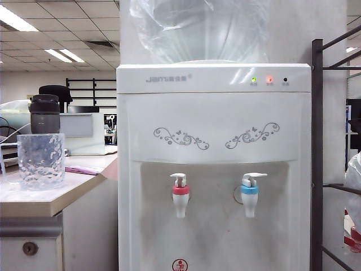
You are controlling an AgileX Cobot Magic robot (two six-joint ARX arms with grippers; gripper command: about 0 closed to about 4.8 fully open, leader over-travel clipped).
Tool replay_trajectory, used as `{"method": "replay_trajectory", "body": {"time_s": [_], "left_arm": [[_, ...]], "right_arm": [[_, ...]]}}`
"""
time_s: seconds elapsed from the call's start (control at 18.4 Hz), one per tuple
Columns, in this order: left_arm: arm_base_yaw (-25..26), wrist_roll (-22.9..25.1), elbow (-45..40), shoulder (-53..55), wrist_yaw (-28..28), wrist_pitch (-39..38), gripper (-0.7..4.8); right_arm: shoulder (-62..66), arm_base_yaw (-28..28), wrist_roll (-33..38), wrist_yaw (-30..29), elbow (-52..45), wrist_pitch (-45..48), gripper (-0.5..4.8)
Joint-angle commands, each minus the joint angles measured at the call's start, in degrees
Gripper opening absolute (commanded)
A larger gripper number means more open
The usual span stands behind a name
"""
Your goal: Pick up the plastic mug from the left desk, go to the hot water outlet of the water dispenser, press the vertical switch to get some water, then put the mug back on the desk.
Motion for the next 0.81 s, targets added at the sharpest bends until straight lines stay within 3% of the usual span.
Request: {"method": "replay_trajectory", "body": {"time_s": [0.05,0.16,0.22,0.27,0.33,0.38,0.43,0.49,0.81], "left_arm": [[0.0,0.1,0.1,-0.1,-0.1,1.3,-0.06],[0.0,0.0,0.0,-0.1,-0.1,-0.9,-0.06],[0.0,-2.7,0.2,-0.1,-0.1,8.5,-0.05],[0.0,-5.2,1.2,-0.1,-0.9,12.7,0.47],[0.0,-5.3,3.1,0.0,-1.8,9.0,2.02],[0.0,-5.4,3.9,0.2,-2.2,7.2,2.59],[0.0,-10.2,4.4,4.1,-2.2,8.9,3.86],[0.0,-11.7,4.4,13.5,-2.4,14.6,4.68],[0.0,-11.3,4.5,43.3,-5.8,30.5,4.79]], "right_arm": [[0.0,0.0,0.3,-0.1,0.0,3.8,-0.05],[0.0,0.1,0.5,-0.1,0.0,3.1,-0.05],[0.0,0.1,0.7,-0.1,0.0,3.3,-0.05],[0.0,0.1,0.7,-0.1,0.0,3.7,-0.05],[0.0,0.1,0.7,-0.1,0.0,3.7,-0.05],[0.0,0.1,0.7,-0.1,0.0,3.7,-0.05],[0.0,0.1,0.7,-0.1,0.0,3.2,0.04],[0.0,0.1,0.7,-0.1,0.0,0.7,0.04],[0.0,0.1,0.7,0.1,0.0,-1.0,0.03]]}}
